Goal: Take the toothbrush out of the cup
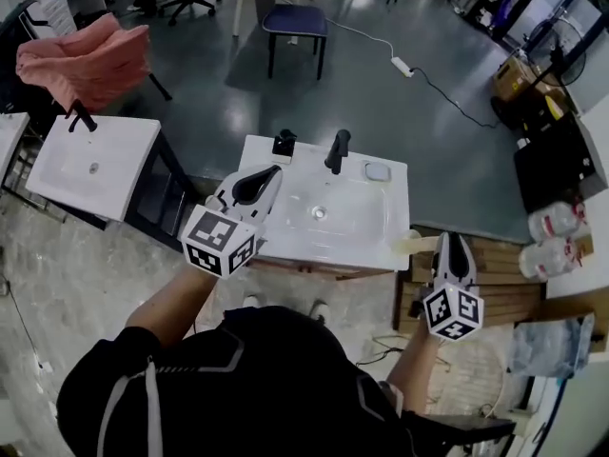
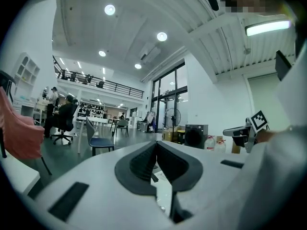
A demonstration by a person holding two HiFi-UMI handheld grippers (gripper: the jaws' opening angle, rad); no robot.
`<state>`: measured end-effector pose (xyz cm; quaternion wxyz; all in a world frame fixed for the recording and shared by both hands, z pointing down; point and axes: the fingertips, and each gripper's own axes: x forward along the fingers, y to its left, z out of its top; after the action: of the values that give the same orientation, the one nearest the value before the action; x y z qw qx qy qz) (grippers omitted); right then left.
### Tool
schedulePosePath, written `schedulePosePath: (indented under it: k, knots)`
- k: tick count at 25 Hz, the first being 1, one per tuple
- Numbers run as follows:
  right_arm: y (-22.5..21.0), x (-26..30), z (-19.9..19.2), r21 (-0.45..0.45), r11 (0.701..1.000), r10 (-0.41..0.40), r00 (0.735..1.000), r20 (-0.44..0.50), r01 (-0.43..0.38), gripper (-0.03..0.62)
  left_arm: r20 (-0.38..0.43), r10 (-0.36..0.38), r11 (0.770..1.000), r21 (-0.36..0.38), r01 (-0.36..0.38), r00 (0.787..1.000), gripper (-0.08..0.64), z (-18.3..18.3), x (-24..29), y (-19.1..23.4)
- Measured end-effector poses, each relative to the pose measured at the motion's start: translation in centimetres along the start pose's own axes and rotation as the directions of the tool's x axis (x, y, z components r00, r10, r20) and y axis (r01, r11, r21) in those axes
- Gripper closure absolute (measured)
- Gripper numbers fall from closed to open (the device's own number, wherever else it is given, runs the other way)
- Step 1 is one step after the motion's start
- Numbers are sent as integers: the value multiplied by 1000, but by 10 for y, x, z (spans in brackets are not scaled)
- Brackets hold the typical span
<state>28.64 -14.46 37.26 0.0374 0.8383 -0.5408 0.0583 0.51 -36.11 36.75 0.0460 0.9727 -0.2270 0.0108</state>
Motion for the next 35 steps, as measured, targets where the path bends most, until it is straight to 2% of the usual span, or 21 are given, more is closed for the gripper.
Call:
schedulePosePath:
  k: [3, 12, 18, 26, 32, 35]
  knots:
    - [-23, -3, -19, 10, 999, -30, 999, -41, 31, 463, -11, -9, 1000, -13, 9, 1000, 555, -3, 10, -14]
    - [-91, -4, -85, 44, 993, -102, 985, -136, 109, 391, -58, -49, 998, -29, 48, 997, 555, -20, 43, -72]
    - [-108, 7, -143, 94, 991, -67, 968, -243, 92, 366, -85, -43, 998, -53, 38, 995, 555, -33, 53, -99]
    - [-122, 35, -206, 143, 987, -25, 939, -343, 79, 333, -137, 56, 997, -37, -61, 989, 555, -45, 42, -105]
    - [-125, 58, -241, 157, 987, 28, 930, -367, 32, 336, -159, 125, 991, -21, -130, 979, 555, -51, 31, -106]
    - [-125, 65, -249, 190, 982, 59, 929, -365, 12, 342, -170, 159, 985, -41, -168, 973, 555, -51, 25, -108]
